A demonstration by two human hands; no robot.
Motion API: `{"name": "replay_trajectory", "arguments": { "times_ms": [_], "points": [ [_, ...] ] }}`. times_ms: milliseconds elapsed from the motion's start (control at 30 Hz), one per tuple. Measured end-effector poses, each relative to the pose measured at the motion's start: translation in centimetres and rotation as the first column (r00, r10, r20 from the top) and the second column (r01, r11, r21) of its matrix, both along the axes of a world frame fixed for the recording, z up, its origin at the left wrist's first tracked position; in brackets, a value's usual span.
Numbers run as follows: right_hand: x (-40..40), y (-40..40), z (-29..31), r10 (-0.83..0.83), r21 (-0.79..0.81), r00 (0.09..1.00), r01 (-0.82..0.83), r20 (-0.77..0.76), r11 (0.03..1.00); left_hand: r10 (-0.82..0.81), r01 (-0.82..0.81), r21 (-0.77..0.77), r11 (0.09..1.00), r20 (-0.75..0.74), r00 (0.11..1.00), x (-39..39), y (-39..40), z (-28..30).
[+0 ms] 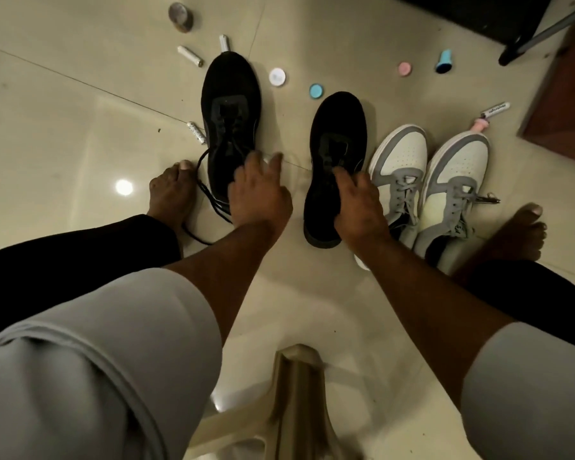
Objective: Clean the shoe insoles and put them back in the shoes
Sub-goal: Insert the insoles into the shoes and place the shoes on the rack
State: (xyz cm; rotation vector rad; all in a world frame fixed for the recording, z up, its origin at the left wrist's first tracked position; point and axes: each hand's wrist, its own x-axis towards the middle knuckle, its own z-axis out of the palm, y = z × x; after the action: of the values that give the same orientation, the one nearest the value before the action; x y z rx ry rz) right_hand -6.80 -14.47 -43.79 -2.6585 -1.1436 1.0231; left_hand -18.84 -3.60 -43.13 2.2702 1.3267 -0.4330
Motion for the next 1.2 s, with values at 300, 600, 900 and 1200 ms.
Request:
{"name": "replay_trajectory", "arguments": {
  "times_ms": [300, 600, 900, 1200],
  "points": [
    [-4.3, 1.6, 2.3, 0.084, 0.193, 0.987, -0.056, -0.137, 0.980, 0.100, -0.159, -0.141, 0.977, -0.356, 0.929, -3.5, 1.0, 0.9],
    [-7.8, 1.8, 0.6, -0.240, -0.171, 0.846, 0.179, -0.477, 0.969, 0.097, -0.123, -0.161, 0.979, -0.158, 0.983, -7.3, -8.2, 1.7],
    [-9.4, 0.3, 1.0, -0.489, -0.138, 0.572, 0.547, -0.659, 0.826, 0.723, -0.703, -0.419, 0.575, -0.142, 0.676, -7.0, -2.9, 0.5],
    [-9.0, 0.1, 12.4, -0.378, -0.065, 0.629, 0.462, -0.679, 0.884, 0.910, -0.629, -0.700, 0.337, 0.070, 0.410, -5.0, -1.4, 10.5]
  ]
}}
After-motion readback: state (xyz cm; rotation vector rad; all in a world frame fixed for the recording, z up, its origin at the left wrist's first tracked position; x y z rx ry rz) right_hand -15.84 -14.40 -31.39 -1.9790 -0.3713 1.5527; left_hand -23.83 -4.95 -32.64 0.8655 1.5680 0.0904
